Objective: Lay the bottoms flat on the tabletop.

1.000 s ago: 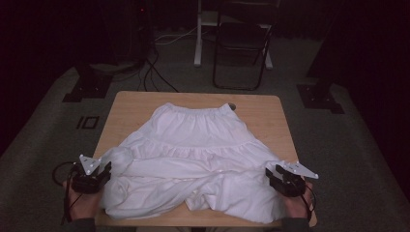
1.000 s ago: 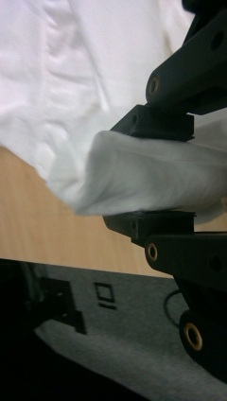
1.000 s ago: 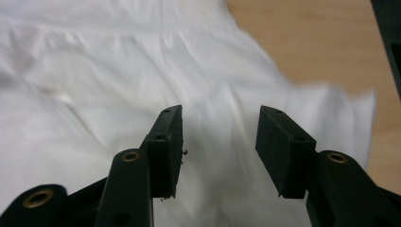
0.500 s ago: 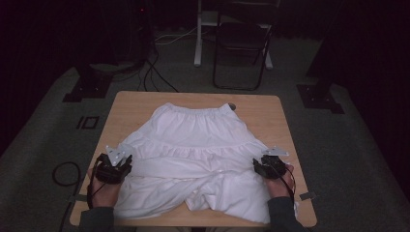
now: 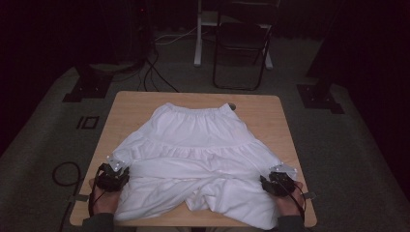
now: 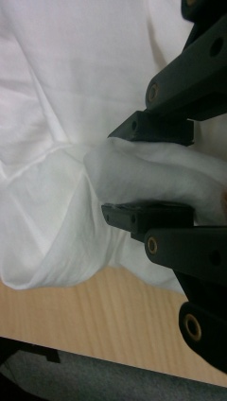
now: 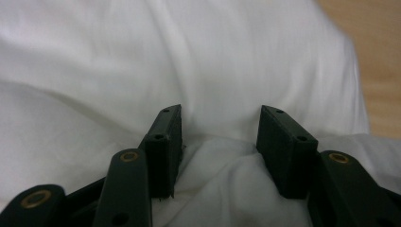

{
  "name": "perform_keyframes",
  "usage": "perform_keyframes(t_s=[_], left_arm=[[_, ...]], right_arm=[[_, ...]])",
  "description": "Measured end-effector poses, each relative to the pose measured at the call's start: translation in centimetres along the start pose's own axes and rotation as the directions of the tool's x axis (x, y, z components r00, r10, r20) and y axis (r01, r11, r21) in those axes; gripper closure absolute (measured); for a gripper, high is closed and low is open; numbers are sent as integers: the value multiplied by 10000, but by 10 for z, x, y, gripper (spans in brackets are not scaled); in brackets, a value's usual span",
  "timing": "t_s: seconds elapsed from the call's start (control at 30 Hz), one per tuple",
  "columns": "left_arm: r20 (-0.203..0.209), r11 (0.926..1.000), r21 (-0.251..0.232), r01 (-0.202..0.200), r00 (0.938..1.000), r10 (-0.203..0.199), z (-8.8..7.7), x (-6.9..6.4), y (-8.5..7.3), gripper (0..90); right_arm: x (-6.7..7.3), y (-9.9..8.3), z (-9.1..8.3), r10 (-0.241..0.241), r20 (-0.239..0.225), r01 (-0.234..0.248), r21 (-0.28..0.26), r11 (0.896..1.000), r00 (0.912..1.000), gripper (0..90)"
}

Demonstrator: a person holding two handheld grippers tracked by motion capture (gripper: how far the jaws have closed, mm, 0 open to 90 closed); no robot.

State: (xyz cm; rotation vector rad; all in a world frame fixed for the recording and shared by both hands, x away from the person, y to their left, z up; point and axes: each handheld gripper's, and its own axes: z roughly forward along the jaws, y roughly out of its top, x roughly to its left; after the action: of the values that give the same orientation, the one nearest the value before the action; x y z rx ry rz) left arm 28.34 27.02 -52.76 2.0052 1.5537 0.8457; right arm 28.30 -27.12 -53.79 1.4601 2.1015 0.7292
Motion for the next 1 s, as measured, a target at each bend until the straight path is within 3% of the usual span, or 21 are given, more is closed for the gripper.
perform_keyframes(t_s=[0.17,0.3,0.43,0.57,0.6,0.77,0.83,1.0], left_arm=[[-43,9999,117,118,9999,-117,-1,4,-8,665],[-384,9993,335,135,9992,-122,-7,8,-14,660],[-382,9988,326,368,9986,-355,-15,17,-23,642],[-301,9981,-360,505,9982,-516,-36,24,-26,500],[-261,9966,-585,583,9979,-599,-41,26,-26,500],[-661,9865,-1285,1018,9916,-1110,-64,42,-24,371],[-850,9823,-1487,1136,9882,-1272,-69,47,-22,335],[-803,9772,-1848,1050,9893,-1215,-77,48,-13,328]], right_arm=[[-5,-16,-15,175,-221,-171,152,9997,9996,519],[-9,-26,-24,537,-272,-527,365,9979,9982,521],[-10,-28,-26,589,-249,-578,431,9974,9980,518],[-10,-26,-25,630,-294,-617,402,9973,9976,515],[-10,-26,-25,630,-294,-617,402,9973,9976,515],[-10,-27,-24,596,-363,-585,314,9978,9976,513],[-11,-27,-24,607,-373,-596,301,9978,9975,513],[-10,-27,-23,627,-371,-617,273,9977,9973,513]])
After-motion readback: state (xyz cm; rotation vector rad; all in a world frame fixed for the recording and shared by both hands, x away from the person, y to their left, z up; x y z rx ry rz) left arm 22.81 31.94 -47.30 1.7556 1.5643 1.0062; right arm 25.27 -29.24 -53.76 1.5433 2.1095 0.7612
